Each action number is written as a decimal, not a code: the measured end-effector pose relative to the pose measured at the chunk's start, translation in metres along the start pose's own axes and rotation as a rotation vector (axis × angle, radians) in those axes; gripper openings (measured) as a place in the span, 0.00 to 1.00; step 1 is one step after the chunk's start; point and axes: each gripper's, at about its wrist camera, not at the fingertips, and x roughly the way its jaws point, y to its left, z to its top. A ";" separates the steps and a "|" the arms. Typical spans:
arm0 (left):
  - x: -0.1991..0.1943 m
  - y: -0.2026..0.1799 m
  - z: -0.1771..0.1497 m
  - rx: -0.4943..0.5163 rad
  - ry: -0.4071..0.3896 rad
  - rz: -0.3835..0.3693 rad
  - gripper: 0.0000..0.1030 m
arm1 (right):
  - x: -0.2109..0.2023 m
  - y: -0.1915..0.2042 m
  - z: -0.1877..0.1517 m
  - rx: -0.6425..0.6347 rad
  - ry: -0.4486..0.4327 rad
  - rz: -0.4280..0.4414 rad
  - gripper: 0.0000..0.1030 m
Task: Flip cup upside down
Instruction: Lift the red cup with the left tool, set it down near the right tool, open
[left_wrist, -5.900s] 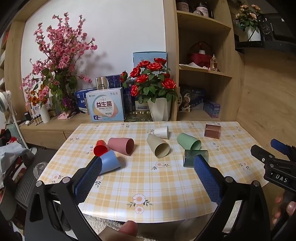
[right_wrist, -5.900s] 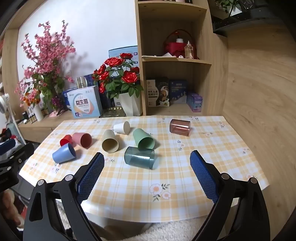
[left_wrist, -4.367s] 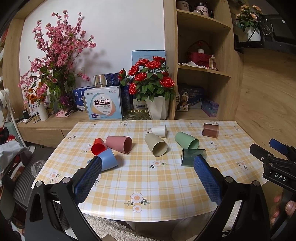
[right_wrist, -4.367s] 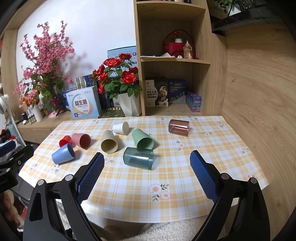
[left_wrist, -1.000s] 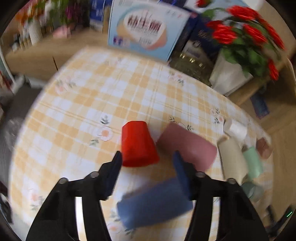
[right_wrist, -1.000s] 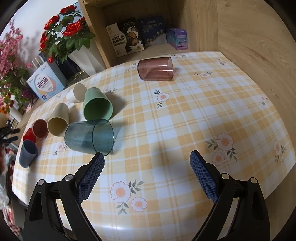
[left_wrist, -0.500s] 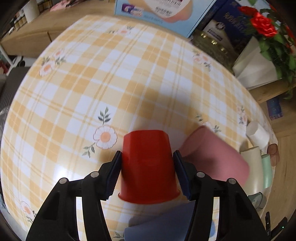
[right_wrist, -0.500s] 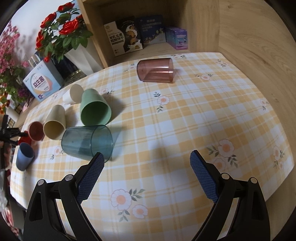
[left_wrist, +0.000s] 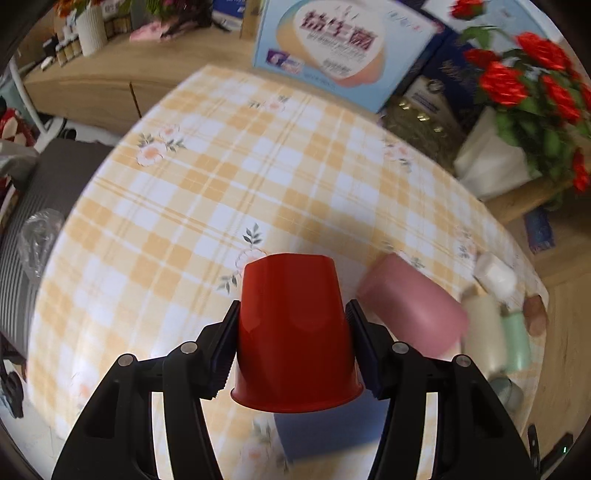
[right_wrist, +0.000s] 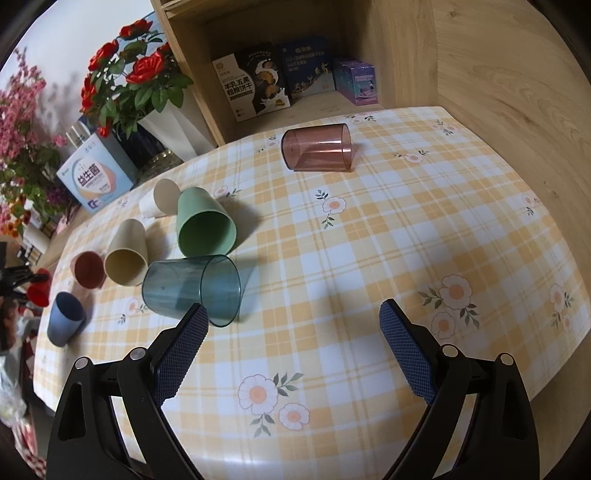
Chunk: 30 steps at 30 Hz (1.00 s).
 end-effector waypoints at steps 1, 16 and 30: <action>-0.011 -0.006 -0.007 0.022 -0.008 -0.007 0.53 | -0.001 -0.001 -0.001 0.003 -0.003 0.002 0.88; -0.003 -0.244 -0.209 0.295 0.179 -0.370 0.53 | -0.024 -0.071 -0.001 0.094 -0.050 -0.019 0.88; 0.087 -0.435 -0.276 0.398 0.246 -0.350 0.53 | -0.060 -0.175 0.004 0.180 -0.097 -0.124 0.88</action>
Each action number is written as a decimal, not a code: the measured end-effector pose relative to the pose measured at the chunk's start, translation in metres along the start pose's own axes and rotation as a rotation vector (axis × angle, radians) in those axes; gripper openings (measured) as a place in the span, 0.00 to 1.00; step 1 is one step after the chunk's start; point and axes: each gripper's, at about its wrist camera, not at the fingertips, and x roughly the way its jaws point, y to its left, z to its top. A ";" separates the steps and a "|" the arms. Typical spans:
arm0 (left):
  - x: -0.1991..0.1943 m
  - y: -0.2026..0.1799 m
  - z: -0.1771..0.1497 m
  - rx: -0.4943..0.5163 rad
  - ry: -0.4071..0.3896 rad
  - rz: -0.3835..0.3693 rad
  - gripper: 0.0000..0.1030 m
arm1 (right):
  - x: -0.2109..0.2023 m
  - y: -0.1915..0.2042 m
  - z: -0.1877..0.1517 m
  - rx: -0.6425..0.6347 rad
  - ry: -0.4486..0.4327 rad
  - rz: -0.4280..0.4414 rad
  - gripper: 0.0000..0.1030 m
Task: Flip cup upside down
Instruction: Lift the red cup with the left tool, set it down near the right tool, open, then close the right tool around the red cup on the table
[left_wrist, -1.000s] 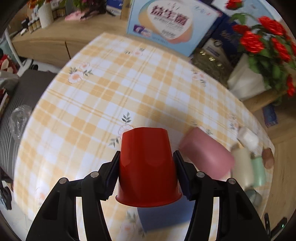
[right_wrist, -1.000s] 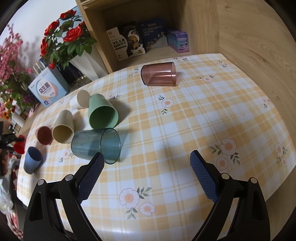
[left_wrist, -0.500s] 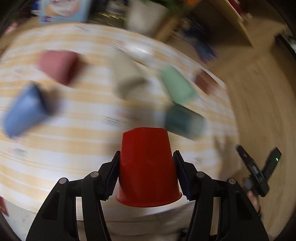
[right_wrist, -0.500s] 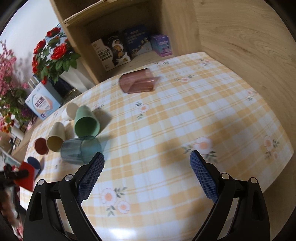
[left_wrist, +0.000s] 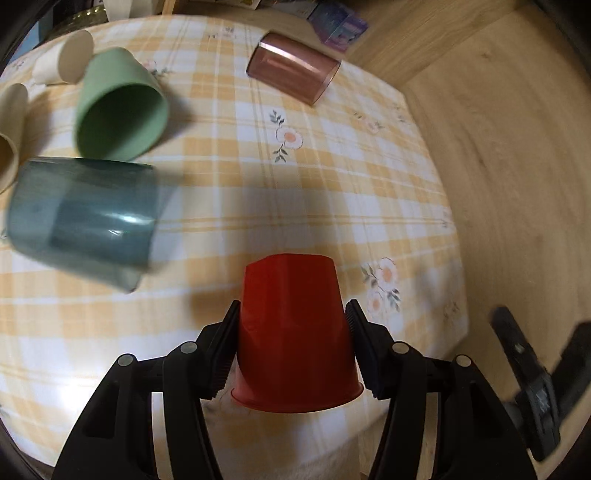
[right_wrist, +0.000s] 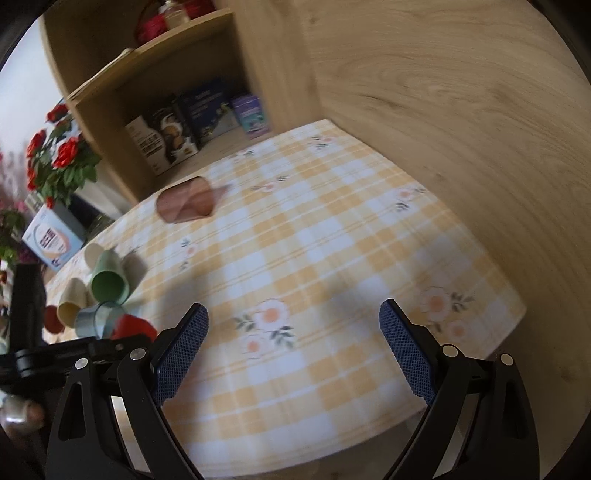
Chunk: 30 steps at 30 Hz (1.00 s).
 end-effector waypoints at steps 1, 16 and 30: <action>0.002 -0.001 -0.001 0.004 -0.003 0.011 0.53 | 0.001 -0.007 0.000 0.011 0.004 -0.005 0.88; 0.010 -0.013 -0.005 0.148 -0.032 0.068 0.70 | -0.003 -0.016 -0.012 0.046 0.022 -0.015 0.88; -0.087 -0.005 -0.036 0.319 -0.258 0.151 0.71 | -0.019 0.018 -0.018 0.033 0.044 0.039 0.88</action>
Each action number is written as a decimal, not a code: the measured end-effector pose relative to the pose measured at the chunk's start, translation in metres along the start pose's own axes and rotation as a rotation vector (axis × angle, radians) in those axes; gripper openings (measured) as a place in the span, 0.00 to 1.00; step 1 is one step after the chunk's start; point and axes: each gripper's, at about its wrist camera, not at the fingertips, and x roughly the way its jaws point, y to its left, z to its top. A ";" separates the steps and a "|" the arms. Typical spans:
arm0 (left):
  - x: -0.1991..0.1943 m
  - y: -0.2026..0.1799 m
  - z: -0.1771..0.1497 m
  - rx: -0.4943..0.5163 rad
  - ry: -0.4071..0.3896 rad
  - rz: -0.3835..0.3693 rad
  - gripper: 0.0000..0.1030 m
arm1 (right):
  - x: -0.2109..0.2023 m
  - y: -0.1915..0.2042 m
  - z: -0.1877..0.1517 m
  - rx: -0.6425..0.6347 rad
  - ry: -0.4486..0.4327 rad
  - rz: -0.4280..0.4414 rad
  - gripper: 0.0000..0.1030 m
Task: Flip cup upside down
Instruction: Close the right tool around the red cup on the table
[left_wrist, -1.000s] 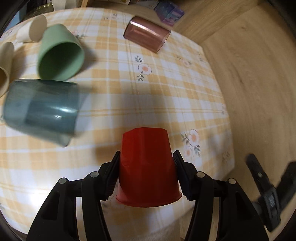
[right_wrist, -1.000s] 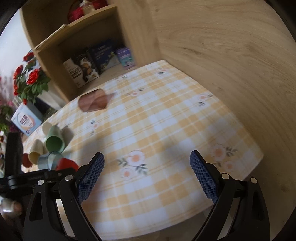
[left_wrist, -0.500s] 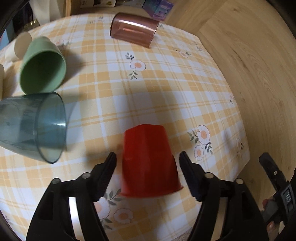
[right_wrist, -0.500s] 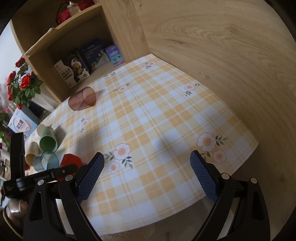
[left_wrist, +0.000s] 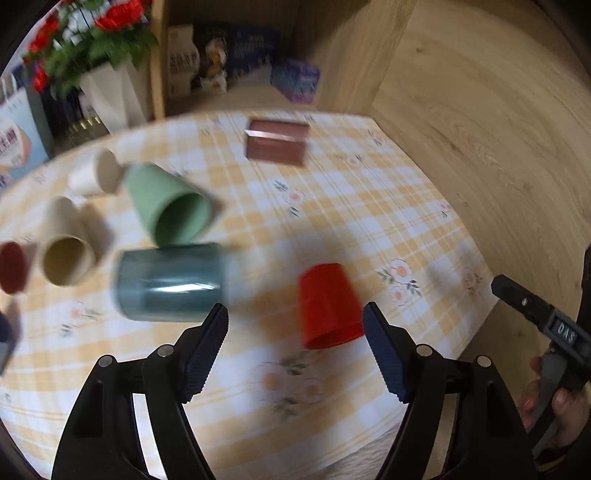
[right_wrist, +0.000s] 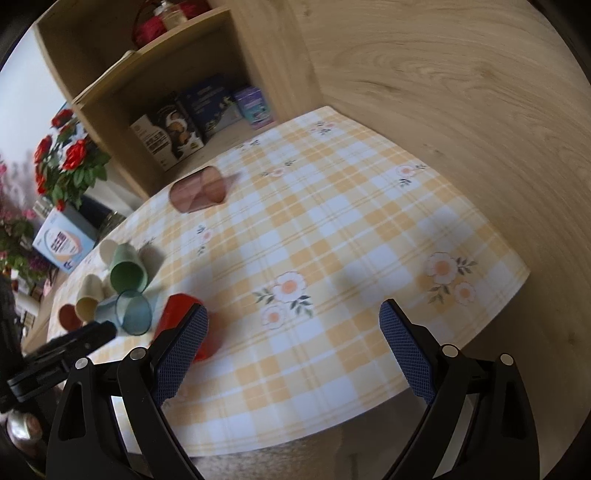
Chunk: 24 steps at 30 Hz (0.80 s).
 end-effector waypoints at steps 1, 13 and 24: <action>-0.007 0.004 -0.002 0.007 -0.018 0.015 0.71 | 0.001 0.004 0.000 -0.008 0.003 0.006 0.88; -0.083 0.080 -0.032 -0.022 -0.186 0.210 0.76 | 0.011 0.076 -0.007 -0.133 0.049 0.066 0.88; -0.140 0.147 -0.067 -0.140 -0.330 0.347 0.85 | 0.049 0.131 0.007 -0.290 0.203 0.091 0.88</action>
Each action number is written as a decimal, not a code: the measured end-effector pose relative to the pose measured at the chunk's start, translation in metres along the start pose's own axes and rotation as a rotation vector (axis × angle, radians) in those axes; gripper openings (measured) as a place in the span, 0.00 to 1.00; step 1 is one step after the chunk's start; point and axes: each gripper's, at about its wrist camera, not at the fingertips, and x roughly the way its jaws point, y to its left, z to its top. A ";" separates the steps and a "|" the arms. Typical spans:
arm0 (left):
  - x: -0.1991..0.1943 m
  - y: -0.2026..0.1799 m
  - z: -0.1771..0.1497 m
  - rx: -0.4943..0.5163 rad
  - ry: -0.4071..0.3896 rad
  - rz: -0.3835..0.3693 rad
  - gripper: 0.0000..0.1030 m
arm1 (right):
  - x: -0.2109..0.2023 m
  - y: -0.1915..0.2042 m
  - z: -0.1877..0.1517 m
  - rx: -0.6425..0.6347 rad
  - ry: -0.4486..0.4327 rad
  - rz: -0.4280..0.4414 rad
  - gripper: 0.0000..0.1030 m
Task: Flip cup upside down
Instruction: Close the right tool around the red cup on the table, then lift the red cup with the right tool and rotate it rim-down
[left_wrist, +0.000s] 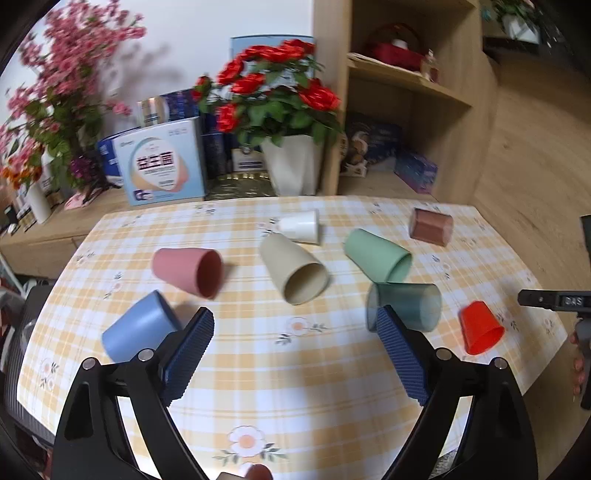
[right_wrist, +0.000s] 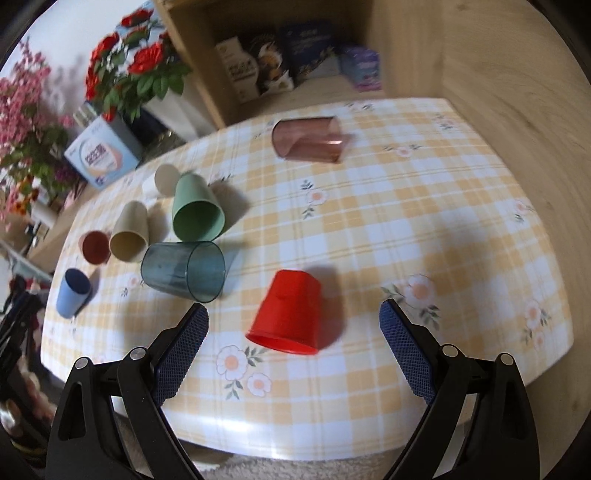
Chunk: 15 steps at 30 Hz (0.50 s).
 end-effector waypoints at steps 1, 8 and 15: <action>-0.002 0.005 -0.001 -0.010 -0.007 0.007 0.86 | 0.006 0.002 0.005 -0.008 0.020 0.003 0.88; -0.010 0.042 -0.010 -0.101 -0.036 0.056 0.87 | 0.065 0.006 0.038 0.008 0.235 0.007 0.88; -0.010 0.055 -0.020 -0.167 -0.014 0.026 0.87 | 0.091 0.007 0.047 0.036 0.306 -0.028 0.88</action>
